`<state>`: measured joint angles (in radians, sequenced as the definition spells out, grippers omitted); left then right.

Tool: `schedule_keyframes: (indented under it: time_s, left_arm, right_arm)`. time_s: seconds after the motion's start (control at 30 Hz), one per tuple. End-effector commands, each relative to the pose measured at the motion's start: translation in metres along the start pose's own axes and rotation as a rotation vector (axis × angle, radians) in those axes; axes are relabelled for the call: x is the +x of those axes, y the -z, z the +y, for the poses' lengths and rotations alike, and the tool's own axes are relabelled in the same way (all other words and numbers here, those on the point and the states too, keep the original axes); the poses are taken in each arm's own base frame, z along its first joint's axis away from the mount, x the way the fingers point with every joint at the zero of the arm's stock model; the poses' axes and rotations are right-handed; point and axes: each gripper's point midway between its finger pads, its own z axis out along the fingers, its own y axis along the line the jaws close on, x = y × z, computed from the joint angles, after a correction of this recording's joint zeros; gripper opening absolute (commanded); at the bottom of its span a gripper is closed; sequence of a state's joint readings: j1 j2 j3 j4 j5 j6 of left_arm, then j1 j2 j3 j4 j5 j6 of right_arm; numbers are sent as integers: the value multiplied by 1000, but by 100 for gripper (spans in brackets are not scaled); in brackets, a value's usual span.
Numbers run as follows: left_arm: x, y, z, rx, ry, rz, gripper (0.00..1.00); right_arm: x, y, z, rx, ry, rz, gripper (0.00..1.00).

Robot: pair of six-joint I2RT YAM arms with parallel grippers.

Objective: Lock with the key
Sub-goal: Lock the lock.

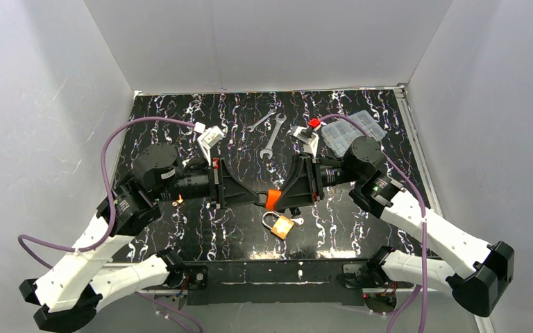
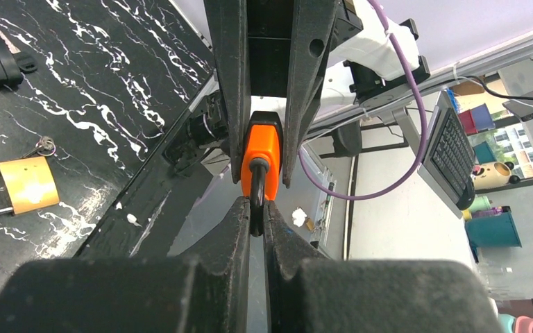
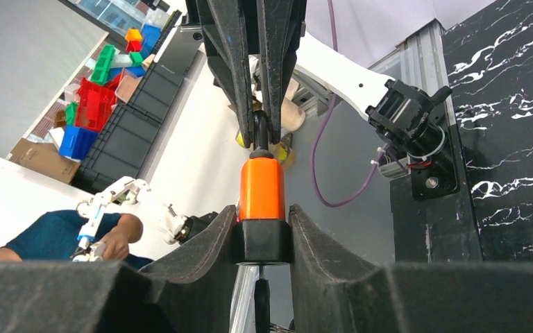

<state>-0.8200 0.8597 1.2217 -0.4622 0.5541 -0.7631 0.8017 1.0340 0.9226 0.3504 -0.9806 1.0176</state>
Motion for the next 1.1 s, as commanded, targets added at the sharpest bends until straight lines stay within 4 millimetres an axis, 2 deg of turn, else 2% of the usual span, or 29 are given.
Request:
schedule_keyframes:
  time_s: [0.0,1.07]
  left_arm:
    - [19,-17,10,-10,40,80,0]
    - [33,-36,17,-45,52,118,0]
  right_arm:
    - [-44,-11,18,15,114,-161,1]
    - [-54,-20,15,8,90,-127,1]
